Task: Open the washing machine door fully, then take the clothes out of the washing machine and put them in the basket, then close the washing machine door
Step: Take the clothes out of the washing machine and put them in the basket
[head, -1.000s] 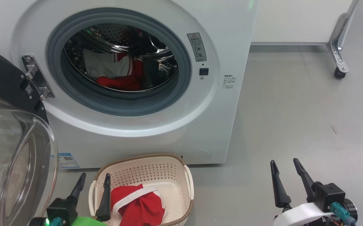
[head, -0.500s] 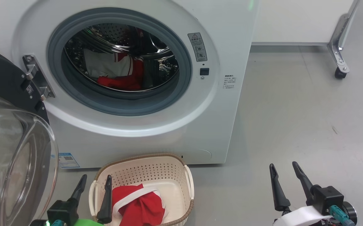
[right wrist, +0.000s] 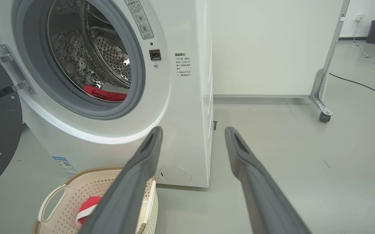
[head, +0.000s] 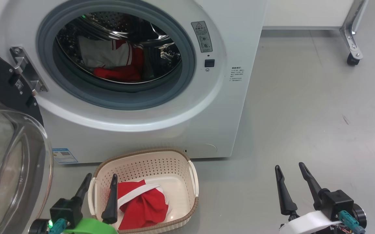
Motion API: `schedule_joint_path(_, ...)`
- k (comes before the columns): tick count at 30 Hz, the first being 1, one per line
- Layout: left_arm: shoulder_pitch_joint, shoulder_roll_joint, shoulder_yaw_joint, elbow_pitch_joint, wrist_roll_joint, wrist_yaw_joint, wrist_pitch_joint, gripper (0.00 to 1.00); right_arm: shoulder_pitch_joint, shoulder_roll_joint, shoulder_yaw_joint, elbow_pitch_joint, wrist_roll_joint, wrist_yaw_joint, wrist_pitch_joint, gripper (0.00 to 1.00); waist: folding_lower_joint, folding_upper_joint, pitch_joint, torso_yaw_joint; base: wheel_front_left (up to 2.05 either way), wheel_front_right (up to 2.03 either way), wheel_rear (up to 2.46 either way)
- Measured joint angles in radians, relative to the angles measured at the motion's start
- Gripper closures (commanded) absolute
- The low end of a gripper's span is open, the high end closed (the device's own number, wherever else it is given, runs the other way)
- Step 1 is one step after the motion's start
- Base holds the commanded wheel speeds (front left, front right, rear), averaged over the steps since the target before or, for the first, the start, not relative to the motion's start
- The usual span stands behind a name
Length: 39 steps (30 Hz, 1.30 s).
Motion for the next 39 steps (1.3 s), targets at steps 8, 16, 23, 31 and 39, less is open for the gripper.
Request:
schedule_joint_path(8, -0.131, -0.006, -0.003, -0.003, -0.004, -0.008, 0.019, 0.00, -0.031, 0.000, 0.012, -0.025, -0.009, 0.000, 0.000, 0.00, 0.0000, 0.0000, 0.080, -0.012, 0.00, 0.00, 0.00)
schedule_joint_path(16, -0.295, -0.021, -0.001, 0.040, -0.039, -0.009, 0.071, 0.00, -0.086, -0.001, 0.044, -0.045, -0.007, 0.000, 0.000, 0.00, 0.0000, 0.0000, 0.182, -0.031, 0.00, 0.00, 0.00)
schedule_joint_path(23, -0.448, -0.026, 0.026, 0.102, -0.056, -0.009, 0.116, 0.00, -0.144, -0.002, 0.078, -0.067, 0.006, -0.002, 0.000, 0.00, 0.0000, 0.0000, 0.278, -0.059, 0.00, 0.00, 0.00)
schedule_joint_path(31, -0.628, 0.014, 0.030, 0.172, -0.041, -0.014, 0.213, 0.00, -0.204, -0.004, 0.104, -0.088, 0.053, -0.020, 0.000, 0.00, 0.0000, 0.0000, 0.374, -0.094, 0.00, 0.00, 0.00)
schedule_joint_path(39, -0.826, 0.096, 0.037, 0.251, -0.001, -0.018, 0.330, 0.00, -0.286, -0.005, 0.140, -0.108, 0.112, -0.037, 0.000, 0.00, 0.0001, 0.0000, 0.483, -0.144, 0.00, 0.00, 0.00)
